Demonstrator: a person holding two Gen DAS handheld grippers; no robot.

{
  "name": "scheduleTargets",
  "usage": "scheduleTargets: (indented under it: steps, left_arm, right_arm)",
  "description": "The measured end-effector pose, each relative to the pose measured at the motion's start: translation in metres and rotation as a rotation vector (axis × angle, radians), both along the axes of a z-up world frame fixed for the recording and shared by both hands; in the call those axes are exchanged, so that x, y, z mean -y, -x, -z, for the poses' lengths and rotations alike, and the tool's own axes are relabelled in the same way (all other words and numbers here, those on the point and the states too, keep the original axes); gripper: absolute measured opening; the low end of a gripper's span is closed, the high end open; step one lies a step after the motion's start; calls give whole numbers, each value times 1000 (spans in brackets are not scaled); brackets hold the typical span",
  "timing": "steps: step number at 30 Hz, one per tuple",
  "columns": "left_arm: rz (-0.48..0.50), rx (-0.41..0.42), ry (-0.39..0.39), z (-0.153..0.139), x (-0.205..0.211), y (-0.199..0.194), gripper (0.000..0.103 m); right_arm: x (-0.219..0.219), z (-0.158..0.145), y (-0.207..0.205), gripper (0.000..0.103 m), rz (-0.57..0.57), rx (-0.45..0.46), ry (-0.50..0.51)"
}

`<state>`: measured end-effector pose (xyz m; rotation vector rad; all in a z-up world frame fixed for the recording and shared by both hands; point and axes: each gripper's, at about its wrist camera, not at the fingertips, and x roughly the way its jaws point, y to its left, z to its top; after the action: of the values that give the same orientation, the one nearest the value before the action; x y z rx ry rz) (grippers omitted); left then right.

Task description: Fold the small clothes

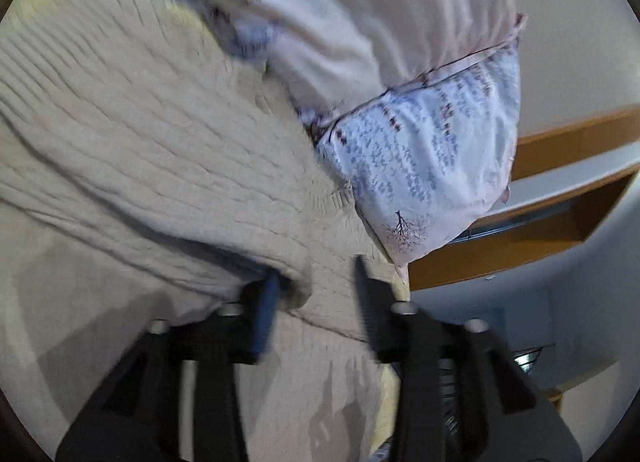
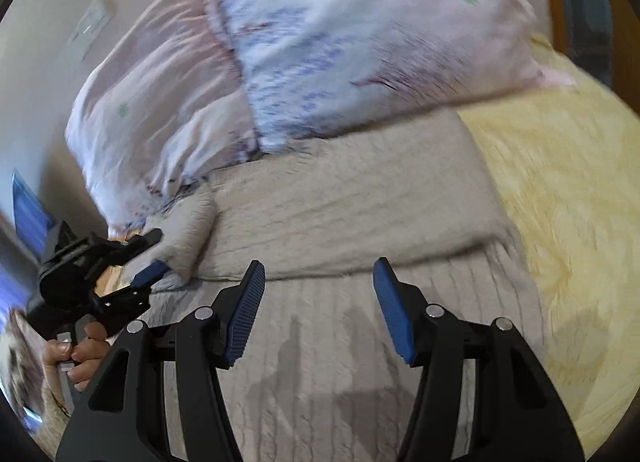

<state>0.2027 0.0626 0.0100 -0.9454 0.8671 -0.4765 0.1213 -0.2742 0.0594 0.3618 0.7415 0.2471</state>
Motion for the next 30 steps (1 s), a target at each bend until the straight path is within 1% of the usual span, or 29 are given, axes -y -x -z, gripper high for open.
scheduleTargets:
  steps: [2,3,4,5,6,7,8,9,10,11,13,14,15,16,18,19,20,22,25,26,27,28,29,30]
  left_arm:
    - [-42,51,-57,-7,-22,12,50]
    - [-83,78,-108,-12,-37,17,50]
    - [-127,91,-162,-14,-49,20,50]
    - [-156,89,-185,-14,-58,20,50]
    - [-194,68,-182,-10,-74,25,50]
    - [-209,50,-154,-7,-83,25,50]
    - [-210,40,-122,-5,-92,28,50]
    - [-211,40,-108,-4,-101,33,50]
    - [-216,42,-123,-4,-105,37,50]
    - [-220,41,-148,-7,-108,39,50]
    - [-211,56,-215,-13,-114,49,50]
    - [-210,66,-251,-16,-116,53,50]
    - [-201,76,-309,-20,-116,57,50]
    - [-190,84,-341,-23,-118,61,50]
    - [-204,86,-344,-26,-130,71,50]
    - [-222,84,-332,-27,-135,75,50]
    - [-245,83,-318,-27,-142,79,50]
    - [-297,81,-297,-29,-156,89,51]
    - [-332,65,-297,-28,-170,97,54]
    - [-336,59,-297,-27,-172,98,54]
    - [-340,50,-293,-25,-175,99,54]
    - [-340,46,-287,-23,-176,99,54]
    - [-337,42,-282,-22,-176,98,54]
    - [-336,40,-282,-21,-176,97,54]
  right_arm:
    - [-18,-11,-4,58,-79,32,45]
    - [-33,-18,-7,58,-133,54,77]
    - [-46,-23,-10,58,-181,73,107]
    - [-65,-29,-13,58,-242,99,147]
    - [-78,-32,-14,58,-277,118,173]
    - [-91,-34,-14,58,-309,136,199]
    - [-110,-36,-16,58,-356,161,240]
    - [-123,-37,-17,58,-391,175,261]
    - [-137,-37,-18,58,-430,189,284]
    - [-159,-36,-19,58,-489,207,323]
    - [-189,-33,-17,58,-568,227,383]
    - [-212,-29,-17,58,-630,243,425]
    - [-227,-26,-18,58,-667,254,450]
    - [-242,-23,-18,57,-703,262,470]
    - [-272,-16,-24,55,-759,266,493]
    - [-288,-12,-30,50,-777,251,491]
    - [-296,-11,-33,49,-787,241,489]
    - [-318,-1,-42,48,-803,214,502]
    - [-336,15,-49,48,-810,176,538]
    - [-340,22,-51,44,-799,167,552]
    - [-340,25,-53,24,-783,167,560]
    - [-337,26,-55,16,-763,157,545]
    - [-332,23,-58,8,-741,148,498]
    - [-326,19,-61,6,-724,143,459]
